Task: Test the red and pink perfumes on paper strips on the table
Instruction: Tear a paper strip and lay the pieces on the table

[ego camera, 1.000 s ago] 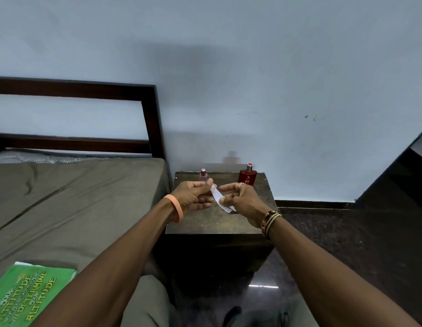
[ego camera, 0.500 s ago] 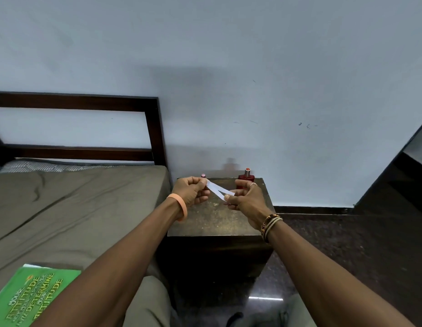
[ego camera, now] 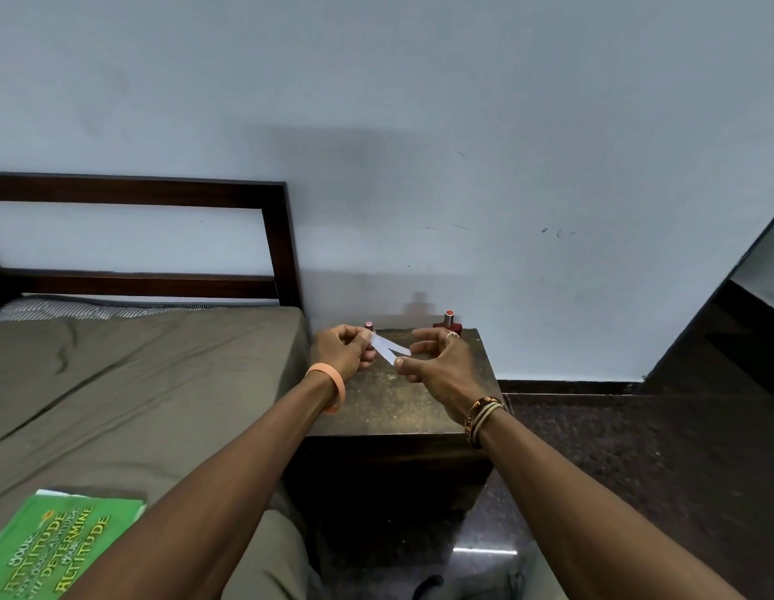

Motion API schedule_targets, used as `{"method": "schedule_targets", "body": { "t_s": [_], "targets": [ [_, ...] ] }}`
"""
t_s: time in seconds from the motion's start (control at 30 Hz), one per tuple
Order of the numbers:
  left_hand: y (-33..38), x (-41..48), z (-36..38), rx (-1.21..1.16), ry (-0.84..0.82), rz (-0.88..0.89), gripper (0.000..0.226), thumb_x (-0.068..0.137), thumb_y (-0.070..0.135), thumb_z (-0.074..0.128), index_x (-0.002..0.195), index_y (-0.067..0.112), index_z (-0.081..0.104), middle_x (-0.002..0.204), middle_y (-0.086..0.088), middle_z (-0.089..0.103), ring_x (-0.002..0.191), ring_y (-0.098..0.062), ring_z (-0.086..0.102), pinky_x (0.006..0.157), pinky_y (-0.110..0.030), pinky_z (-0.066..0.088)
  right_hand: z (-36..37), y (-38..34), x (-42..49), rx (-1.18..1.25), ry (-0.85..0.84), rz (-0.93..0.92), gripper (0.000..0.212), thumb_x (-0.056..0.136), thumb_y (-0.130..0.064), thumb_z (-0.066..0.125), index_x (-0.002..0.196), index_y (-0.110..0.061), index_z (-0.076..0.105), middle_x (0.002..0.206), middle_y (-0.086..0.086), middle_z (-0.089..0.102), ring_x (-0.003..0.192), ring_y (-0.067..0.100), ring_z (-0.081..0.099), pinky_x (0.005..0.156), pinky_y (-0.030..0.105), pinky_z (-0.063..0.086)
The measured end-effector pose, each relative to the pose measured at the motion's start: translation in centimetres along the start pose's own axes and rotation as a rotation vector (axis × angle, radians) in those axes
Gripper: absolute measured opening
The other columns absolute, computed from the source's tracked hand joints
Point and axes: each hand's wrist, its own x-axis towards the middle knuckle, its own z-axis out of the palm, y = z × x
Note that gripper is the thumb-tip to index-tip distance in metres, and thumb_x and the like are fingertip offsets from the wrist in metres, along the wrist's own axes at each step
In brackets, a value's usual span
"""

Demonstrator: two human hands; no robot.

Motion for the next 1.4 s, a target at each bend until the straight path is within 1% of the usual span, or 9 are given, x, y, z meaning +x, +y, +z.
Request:
{"method": "schedule_targets", "body": {
  "t_s": [0.07,0.13,0.27,0.37,0.53,0.63,0.73,1.07,1.4],
  "targets": [
    [0.1,-0.1,0.0,-0.022,-0.070,-0.016,0.011,0.091,0.013,0.060,0.093,0.004,0.066,0.074,-0.010,0.070,0.061,-0.017,0.065,0.060,-0.028,0.057,0.1,-0.3,-0.1,0.081,-0.129,0.071,0.051,0.069,0.002,0.084,0.114,-0.002,0.060,0.093,0.014,0.067,0.070,0.023,0.069,0.061,0.033,0.057],
    [0.3,-0.4,0.0,-0.025,-0.160,-0.021,0.009,0.092,0.012,0.059,0.092,0.006,0.065,0.073,-0.008,0.068,0.059,-0.014,0.064,0.056,-0.024,0.056,0.4,-0.5,-0.2,0.084,-0.201,0.111,0.047,0.072,-0.003,0.084,0.112,-0.004,0.061,0.093,0.016,0.068,0.069,0.024,0.070,0.062,0.032,0.055],
    [0.2,-0.9,0.0,0.006,-0.222,0.002,0.010,0.092,0.015,0.060,0.088,0.010,0.067,0.075,-0.007,0.069,0.060,-0.012,0.063,0.054,-0.022,0.054,1.1,-0.8,0.1,0.027,-0.208,0.127,0.035,0.079,-0.017,0.081,0.107,-0.004,0.065,0.090,0.015,0.074,0.069,0.021,0.070,0.061,0.030,0.053],
    [0.1,-0.7,-0.3,-0.011,-0.233,-0.028,0.009,0.091,0.016,0.060,0.092,0.010,0.067,0.078,-0.009,0.070,0.063,-0.014,0.064,0.056,-0.024,0.054,1.2,-0.9,0.4,-0.054,-0.202,0.128,0.026,0.084,-0.012,0.076,0.105,0.001,0.067,0.085,0.016,0.073,0.067,0.020,0.066,0.056,0.026,0.048],
    [-0.1,-0.4,-0.7,0.034,-0.262,-0.017,0.012,0.089,0.015,0.063,0.097,0.008,0.069,0.083,-0.012,0.071,0.070,-0.018,0.066,0.063,-0.027,0.057,1.2,-0.8,1.1,-0.197,-0.220,0.041,0.014,0.086,-0.015,0.074,0.095,-0.003,0.073,0.085,0.015,0.074,0.070,0.021,0.070,0.068,0.029,0.057],
    [-0.2,-0.5,-0.8,0.040,-0.283,-0.010,0.012,0.088,0.014,0.065,0.096,0.007,0.069,0.084,-0.013,0.071,0.070,-0.017,0.066,0.064,-0.027,0.058,1.3,-0.4,1.8,-0.288,-0.201,0.007,0.007,0.085,-0.017,0.075,0.087,-0.010,0.075,0.081,0.009,0.075,0.077,0.023,0.073,0.079,0.038,0.061],
    [-0.3,-0.5,-1.0,0.002,-0.302,-0.050,0.008,0.086,0.013,0.067,0.093,0.010,0.070,0.086,-0.013,0.072,0.071,-0.017,0.067,0.062,-0.026,0.057,1.4,-0.2,2.2,-0.341,-0.194,0.000,0.006,0.084,-0.019,0.076,0.084,-0.013,0.076,0.081,0.005,0.075,0.082,0.022,0.072,0.083,0.040,0.059],
    [-1.9,0.5,-0.8,-0.135,-0.274,-0.224,0.010,0.083,0.012,0.070,0.092,0.007,0.071,0.078,-0.010,0.072,0.065,-0.015,0.067,0.061,-0.028,0.056,2.3,1.0,2.9,-0.494,-0.192,-0.064,0.006,0.085,-0.015,0.074,0.080,-0.017,0.071,0.079,0.004,0.073,0.080,0.021,0.071,0.079,0.042,0.059],
    [-3.9,2.7,-1.4,-0.184,-0.227,-0.378,0.004,0.085,0.008,0.067,0.088,0.005,0.069,0.071,-0.009,0.069,0.057,-0.012,0.064,0.053,-0.024,0.055,4.6,3.1,4.3,-0.680,-0.190,-0.158,0.007,0.088,-0.023,0.071,0.088,-0.016,0.072,0.080,-0.004,0.069,0.077,0.014,0.065,0.075,0.037,0.055]
  ]
}}
